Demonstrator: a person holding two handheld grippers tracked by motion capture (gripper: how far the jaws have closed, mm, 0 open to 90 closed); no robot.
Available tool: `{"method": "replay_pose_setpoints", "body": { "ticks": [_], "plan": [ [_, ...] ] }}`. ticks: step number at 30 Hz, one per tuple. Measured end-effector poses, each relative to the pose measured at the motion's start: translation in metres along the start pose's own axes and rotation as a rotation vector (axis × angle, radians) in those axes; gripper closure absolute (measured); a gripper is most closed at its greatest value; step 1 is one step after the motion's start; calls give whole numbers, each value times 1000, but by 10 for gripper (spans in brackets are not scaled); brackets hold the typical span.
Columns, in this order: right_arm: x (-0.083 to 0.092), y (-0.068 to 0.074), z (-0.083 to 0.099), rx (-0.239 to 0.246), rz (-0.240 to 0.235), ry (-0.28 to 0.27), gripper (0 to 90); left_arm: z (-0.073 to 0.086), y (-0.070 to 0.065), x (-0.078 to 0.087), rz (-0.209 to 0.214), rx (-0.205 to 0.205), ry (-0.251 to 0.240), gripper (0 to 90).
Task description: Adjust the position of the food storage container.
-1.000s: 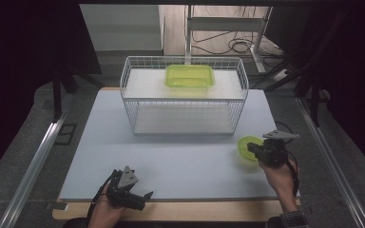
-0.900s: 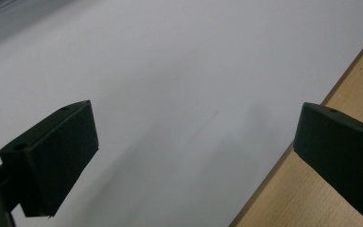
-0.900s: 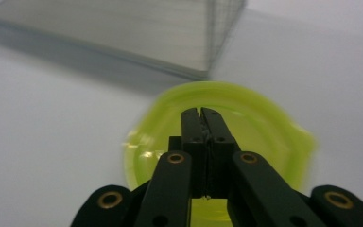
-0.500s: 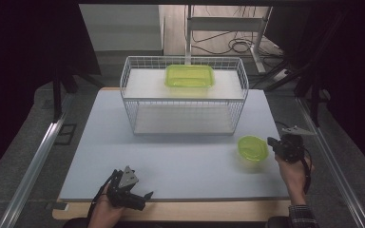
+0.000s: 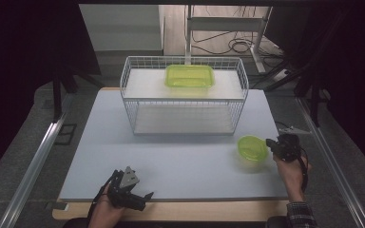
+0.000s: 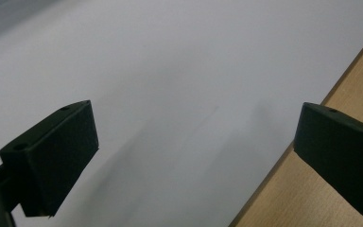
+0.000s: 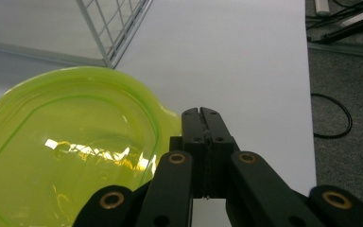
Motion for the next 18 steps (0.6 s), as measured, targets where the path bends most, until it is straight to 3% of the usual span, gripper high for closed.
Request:
{"method": "replay_pose_setpoints", "body": {
  "ticks": [18],
  "plan": [
    [-6, 26, 3, -16, -76, 22, 893, 1, -1, -1, 2, -8, 9, 3]
  ]
}}
Point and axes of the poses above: each handheld gripper's, and its own axes: x roughly backward along the jaws, z roughly out of its underside, y roughly to its left, the point moved 3 cm from there along -x, roughly forward along the jaws, and after that the axes turned 9 degrees about -z, right-handed, at the moved point
